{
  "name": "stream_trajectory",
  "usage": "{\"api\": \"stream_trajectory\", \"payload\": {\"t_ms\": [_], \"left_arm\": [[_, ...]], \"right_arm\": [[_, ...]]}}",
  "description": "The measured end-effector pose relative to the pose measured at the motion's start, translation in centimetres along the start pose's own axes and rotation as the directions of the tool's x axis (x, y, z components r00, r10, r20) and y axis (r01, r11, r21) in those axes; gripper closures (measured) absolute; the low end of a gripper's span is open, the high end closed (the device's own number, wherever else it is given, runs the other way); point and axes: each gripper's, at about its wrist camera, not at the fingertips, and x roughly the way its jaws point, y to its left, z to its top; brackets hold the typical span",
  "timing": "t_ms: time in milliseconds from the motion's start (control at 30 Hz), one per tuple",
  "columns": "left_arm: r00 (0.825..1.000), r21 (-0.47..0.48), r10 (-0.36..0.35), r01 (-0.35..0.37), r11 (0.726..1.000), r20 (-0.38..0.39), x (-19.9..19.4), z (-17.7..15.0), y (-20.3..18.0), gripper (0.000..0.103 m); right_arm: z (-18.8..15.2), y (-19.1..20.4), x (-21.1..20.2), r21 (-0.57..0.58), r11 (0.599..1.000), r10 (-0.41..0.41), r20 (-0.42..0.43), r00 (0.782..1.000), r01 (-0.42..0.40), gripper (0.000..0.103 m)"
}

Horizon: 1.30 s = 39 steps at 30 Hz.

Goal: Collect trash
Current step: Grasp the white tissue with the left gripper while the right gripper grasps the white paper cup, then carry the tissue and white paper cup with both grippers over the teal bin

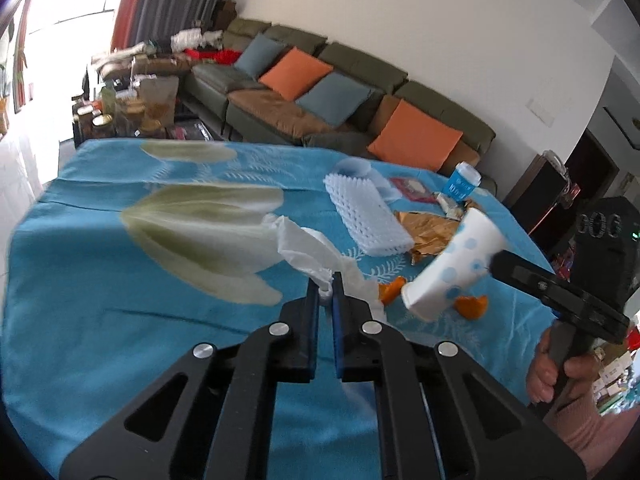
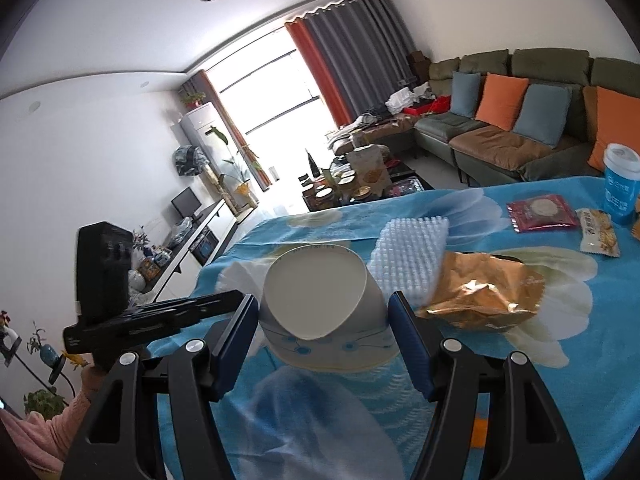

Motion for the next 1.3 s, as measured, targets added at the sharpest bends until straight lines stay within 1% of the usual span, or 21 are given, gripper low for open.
{"api": "stream_trajectory", "payload": {"t_ms": [167,367,467,667,900,1067,1300], "left_arm": [[0.998,0.002,0.027,-0.028,1.0,0.053,-4.5,-1.4,0.8,0.097],[0.993,-0.009,0.074,-0.073,0.997,0.095,-9.1,-3.4,2.2,0.097],[0.987,-0.025,0.117,-0.115,0.993,0.113,-11.2,-4.8,2.9,0.097],[0.973,-0.074,0.172,-0.162,0.984,0.153,-15.1,-6.7,4.8,0.097],[0.942,-0.151,0.261,-0.232,0.961,0.211,-20.2,-8.6,7.2,0.097],[0.916,-0.194,0.332,-0.291,0.937,0.227,-23.6,-9.8,9.2,0.097],[0.877,-0.246,0.421,-0.366,0.897,0.232,-27.1,-11.3,11.3,0.097]], "right_arm": [[0.0,1.9,0.6,-0.023,0.999,0.035,-0.01,0.999,-0.036,0.038],[-0.1,4.5,1.6,-0.061,0.995,0.082,-0.031,0.996,-0.084,0.038],[-0.2,6.0,2.3,-0.081,0.99,0.11,-0.048,0.993,-0.113,0.038],[-0.4,8.7,4.1,-0.118,0.978,0.163,-0.09,0.983,-0.173,0.038],[-0.6,12.6,6.5,-0.169,0.954,0.224,-0.143,0.964,-0.247,0.038],[-0.8,15.4,8.4,-0.198,0.932,0.267,-0.188,0.945,-0.303,0.038],[-1.0,19.6,11.0,-0.243,0.897,0.313,-0.242,0.918,-0.37,0.038]]}}
